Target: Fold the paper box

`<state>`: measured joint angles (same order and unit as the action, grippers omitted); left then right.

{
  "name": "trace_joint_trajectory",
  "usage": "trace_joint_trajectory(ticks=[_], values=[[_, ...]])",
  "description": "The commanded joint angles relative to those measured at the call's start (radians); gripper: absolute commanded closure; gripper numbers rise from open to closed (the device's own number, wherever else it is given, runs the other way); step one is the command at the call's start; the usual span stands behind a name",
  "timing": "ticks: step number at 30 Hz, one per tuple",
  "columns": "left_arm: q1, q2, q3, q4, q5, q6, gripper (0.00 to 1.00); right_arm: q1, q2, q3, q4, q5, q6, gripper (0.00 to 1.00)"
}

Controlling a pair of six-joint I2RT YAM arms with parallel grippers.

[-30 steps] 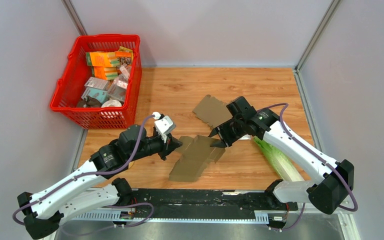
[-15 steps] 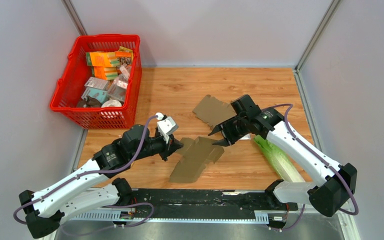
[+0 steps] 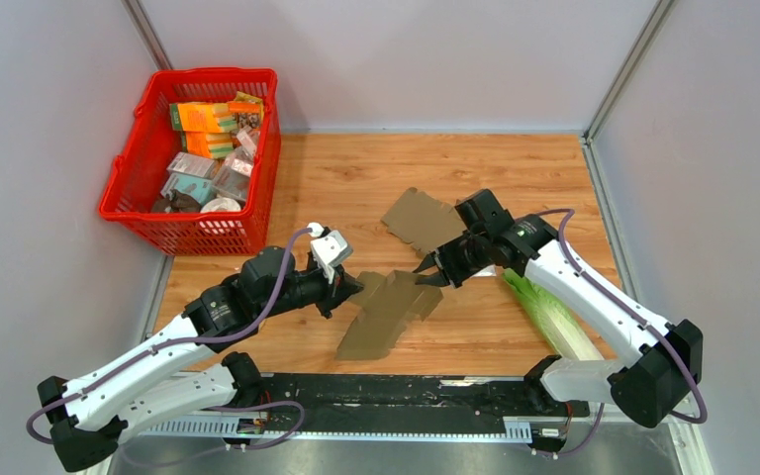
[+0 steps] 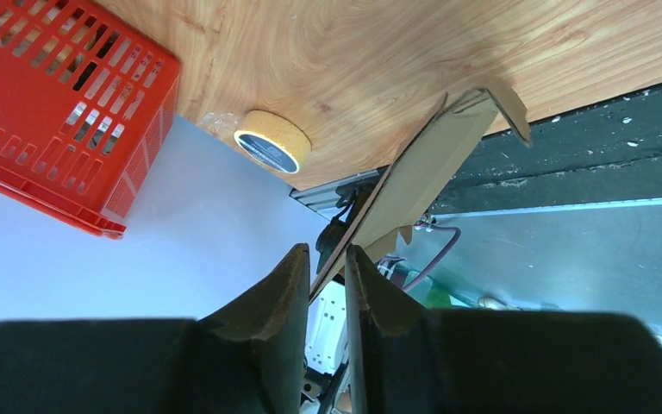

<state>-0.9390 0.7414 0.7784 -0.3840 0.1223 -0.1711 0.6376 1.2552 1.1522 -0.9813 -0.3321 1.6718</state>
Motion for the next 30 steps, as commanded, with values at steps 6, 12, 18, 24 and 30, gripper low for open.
trace_joint_trajectory(ticks=[6,12,18,24,30], values=[[0.0,0.0,-0.013,0.068,-0.003,-0.025,0.97,-0.006,0.003,0.0,0.021,0.05,-0.004,1.0],[0.0,-0.045,-0.174,0.186,-0.061,-0.198,0.54,0.004,0.062,0.02,0.006,0.192,-0.069,1.0],[0.0,-0.226,-0.306,0.171,-0.237,-0.382,0.48,0.057,0.176,0.119,0.003,0.432,-0.106,1.0],[0.0,-0.313,-0.314,0.028,-0.36,-0.456,0.56,0.118,0.311,0.181,-0.013,0.489,-0.077,1.0],[0.002,-0.223,-0.298,-0.015,-0.397,-0.518,0.66,0.195,0.398,0.17,0.061,0.591,-0.032,1.0]])
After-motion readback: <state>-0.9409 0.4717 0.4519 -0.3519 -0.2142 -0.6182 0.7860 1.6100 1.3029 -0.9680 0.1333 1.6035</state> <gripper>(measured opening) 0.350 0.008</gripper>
